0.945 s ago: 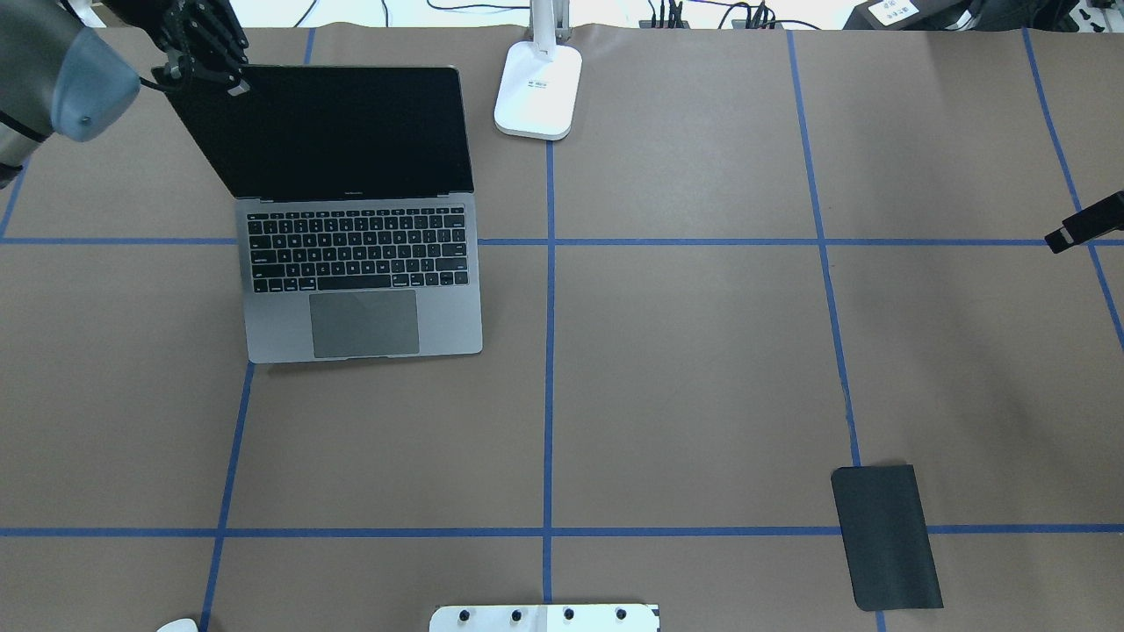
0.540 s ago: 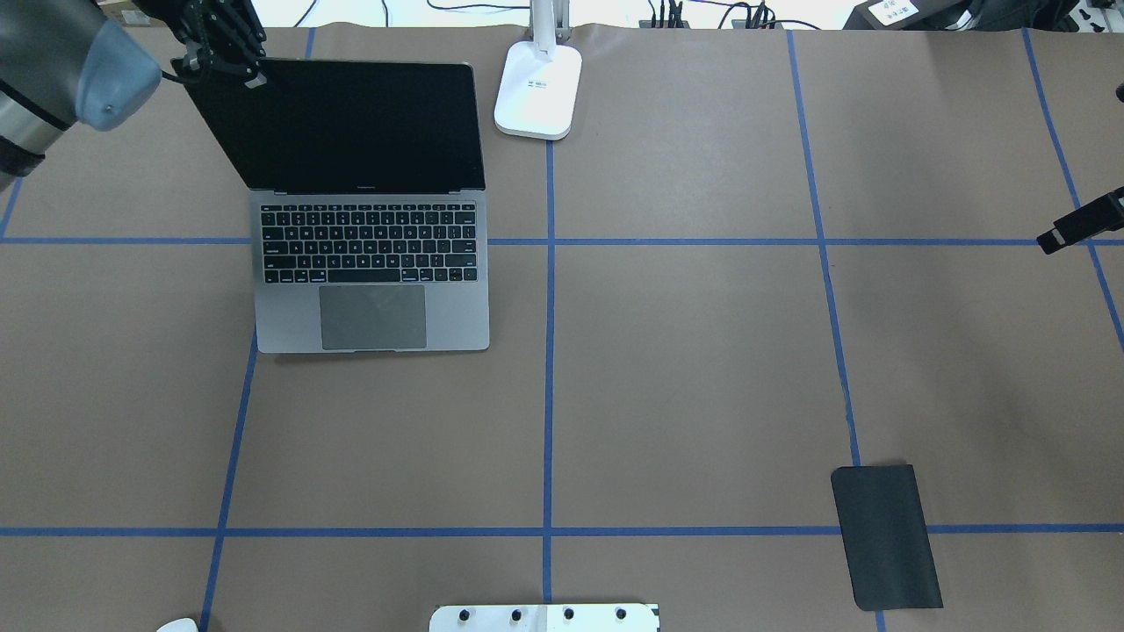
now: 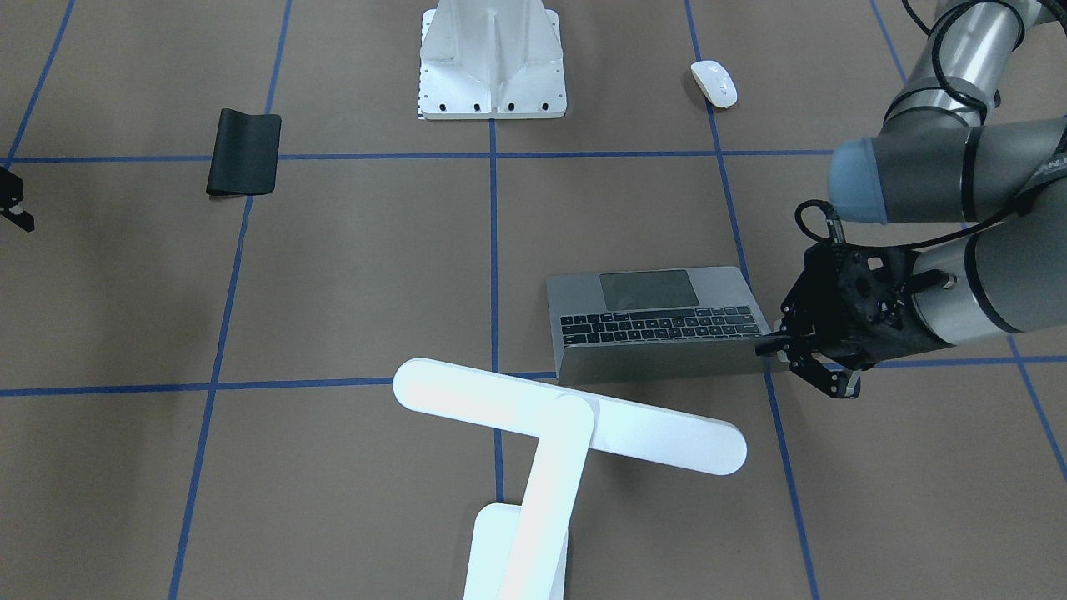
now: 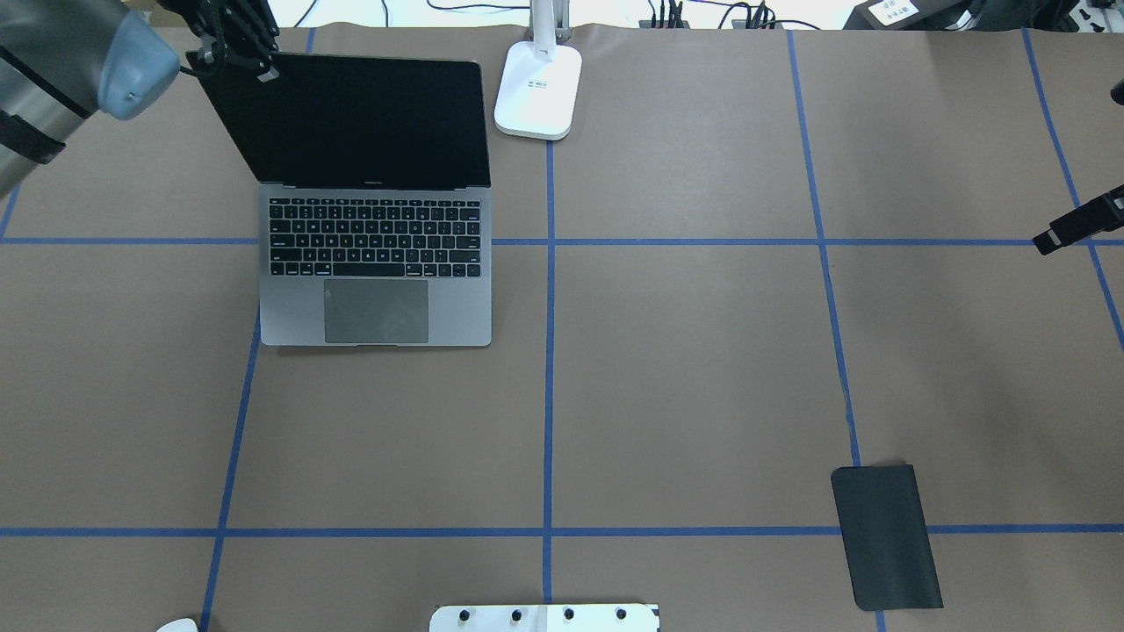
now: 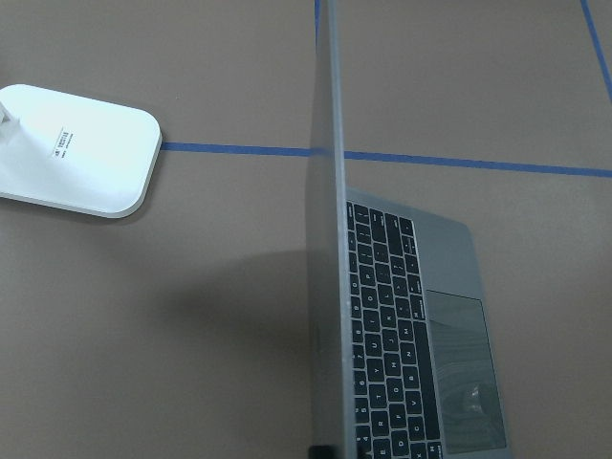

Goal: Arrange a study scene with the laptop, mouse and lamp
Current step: 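Push the laptop farther toward the white lamp base with the left gripper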

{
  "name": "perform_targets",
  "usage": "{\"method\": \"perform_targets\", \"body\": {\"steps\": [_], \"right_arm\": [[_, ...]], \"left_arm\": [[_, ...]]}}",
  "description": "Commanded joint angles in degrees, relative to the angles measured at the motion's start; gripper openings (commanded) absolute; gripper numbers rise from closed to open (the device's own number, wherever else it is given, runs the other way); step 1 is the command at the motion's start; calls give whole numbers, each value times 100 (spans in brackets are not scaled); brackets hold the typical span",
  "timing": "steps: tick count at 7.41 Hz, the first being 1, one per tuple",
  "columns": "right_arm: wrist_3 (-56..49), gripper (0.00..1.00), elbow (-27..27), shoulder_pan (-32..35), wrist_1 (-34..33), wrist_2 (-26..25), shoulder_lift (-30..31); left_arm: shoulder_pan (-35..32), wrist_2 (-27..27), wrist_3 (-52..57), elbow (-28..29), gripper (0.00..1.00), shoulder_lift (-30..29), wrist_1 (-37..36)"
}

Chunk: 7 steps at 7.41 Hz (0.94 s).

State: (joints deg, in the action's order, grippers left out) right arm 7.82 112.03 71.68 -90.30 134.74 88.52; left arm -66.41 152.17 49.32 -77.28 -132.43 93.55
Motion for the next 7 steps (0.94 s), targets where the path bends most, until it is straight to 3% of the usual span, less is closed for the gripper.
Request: {"method": "perform_targets", "body": {"steps": [1,5,7], "right_arm": [[9,100,20,-13,-5,9,-2],[9,100,38,-22,4,9,-2],[-9,100,20,-31,4,9,-2]], "left_arm": [[6,-4,-1,134,6,-72,154],[14,-21,-45,310,6,-186,163],[181,-39,-89,843,6,-318,669]]}}
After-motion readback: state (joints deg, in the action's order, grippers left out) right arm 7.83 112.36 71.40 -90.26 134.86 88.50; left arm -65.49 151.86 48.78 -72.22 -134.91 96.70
